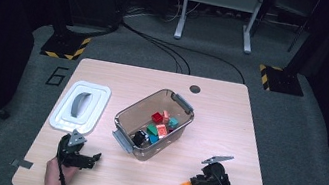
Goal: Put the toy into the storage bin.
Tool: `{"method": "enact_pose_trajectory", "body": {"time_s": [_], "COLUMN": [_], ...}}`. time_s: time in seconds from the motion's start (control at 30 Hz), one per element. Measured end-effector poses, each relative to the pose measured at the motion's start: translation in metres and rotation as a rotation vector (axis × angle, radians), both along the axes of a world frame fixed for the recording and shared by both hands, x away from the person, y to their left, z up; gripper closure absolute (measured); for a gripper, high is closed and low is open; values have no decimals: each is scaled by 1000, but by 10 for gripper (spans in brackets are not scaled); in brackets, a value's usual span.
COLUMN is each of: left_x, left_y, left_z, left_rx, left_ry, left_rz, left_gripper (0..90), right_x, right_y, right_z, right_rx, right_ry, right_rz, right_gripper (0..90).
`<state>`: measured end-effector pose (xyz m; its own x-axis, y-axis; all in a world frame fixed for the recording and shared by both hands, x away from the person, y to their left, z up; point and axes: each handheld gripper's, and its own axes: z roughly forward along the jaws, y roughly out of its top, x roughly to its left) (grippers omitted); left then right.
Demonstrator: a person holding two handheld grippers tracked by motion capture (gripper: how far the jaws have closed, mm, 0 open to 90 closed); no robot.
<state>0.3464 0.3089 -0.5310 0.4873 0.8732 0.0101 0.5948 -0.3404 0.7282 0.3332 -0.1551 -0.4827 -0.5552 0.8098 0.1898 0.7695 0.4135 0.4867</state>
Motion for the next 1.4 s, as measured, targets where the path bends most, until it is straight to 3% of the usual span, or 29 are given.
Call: {"method": "enact_pose_trajectory", "body": {"time_s": [0.33, 0.47, 0.67, 1.13, 1.4], "left_x": [0, 0, 0, 0, 0], "left_y": [0, 0, 0, 0, 0], "left_z": [0, 0, 0, 0, 0], "left_rx": [3, 3, 4, 0, -2], "left_ry": [-1, -1, -1, 0, 0], "left_rz": [-1, -1, -1, 0, 3], "left_gripper": [57, 57, 57, 58, 58], "right_x": [4, 17, 33, 60, 74], "right_y": [3, 7, 12, 13, 9], "right_z": [2, 6, 11, 31, 41], "right_rx": [-4, -21, -23, 35, 44], "right_ry": [-38, -87, -120, -216, -237], "right_rz": [-10, -11, -14, -50, -75], "right_gripper": [709, 710, 712, 714, 716]}}
